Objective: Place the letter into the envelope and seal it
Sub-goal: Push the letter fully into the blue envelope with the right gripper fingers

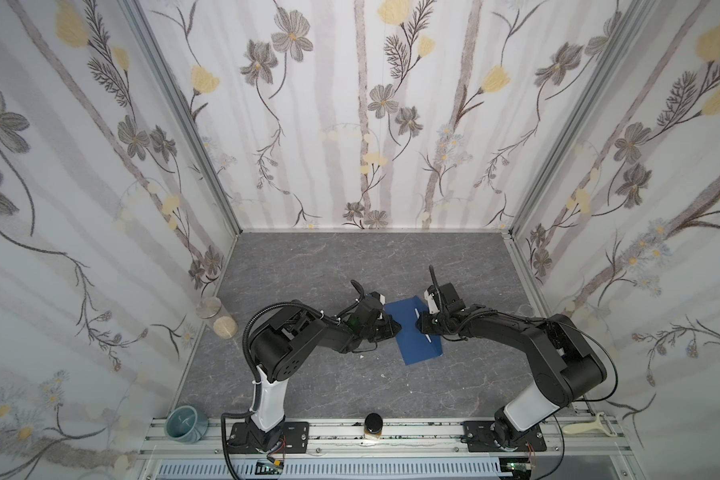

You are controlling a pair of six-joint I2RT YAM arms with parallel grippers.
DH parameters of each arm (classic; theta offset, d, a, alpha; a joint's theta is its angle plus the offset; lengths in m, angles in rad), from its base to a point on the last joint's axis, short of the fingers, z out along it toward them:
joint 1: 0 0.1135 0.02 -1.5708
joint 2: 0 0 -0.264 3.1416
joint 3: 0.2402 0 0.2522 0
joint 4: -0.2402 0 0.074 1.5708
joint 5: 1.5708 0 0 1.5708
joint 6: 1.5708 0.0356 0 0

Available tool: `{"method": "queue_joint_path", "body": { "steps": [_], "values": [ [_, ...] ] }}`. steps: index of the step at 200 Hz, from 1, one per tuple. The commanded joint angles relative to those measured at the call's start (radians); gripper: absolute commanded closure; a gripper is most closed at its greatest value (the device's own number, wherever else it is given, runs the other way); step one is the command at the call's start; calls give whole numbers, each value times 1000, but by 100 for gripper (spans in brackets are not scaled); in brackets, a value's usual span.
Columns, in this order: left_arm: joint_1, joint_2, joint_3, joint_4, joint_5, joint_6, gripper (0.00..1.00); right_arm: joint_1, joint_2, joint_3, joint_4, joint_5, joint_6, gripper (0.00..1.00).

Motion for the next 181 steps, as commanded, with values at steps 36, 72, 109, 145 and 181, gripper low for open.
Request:
{"method": "queue_joint_path", "body": {
  "steps": [36, 72, 109, 145, 181],
  "values": [
    [6, -93, 1, -312, -110, 112, 83, -2, 4, 4, -21, -34, 14, 68],
    [-2, -87, -13, -312, -79, 98, 85, -1, 6, 7, -18, -39, 19, 67],
    [-15, -80, 9, -310, -79, 98, 87, 4, 5, 6, -19, -35, 20, 67],
    [-22, -57, 40, -309, -71, 98, 87, 18, 13, 13, -15, -38, 28, 67],
    [-25, -42, 50, -307, -69, 98, 87, 35, 19, 16, -4, -50, 39, 67]
  ]
}}
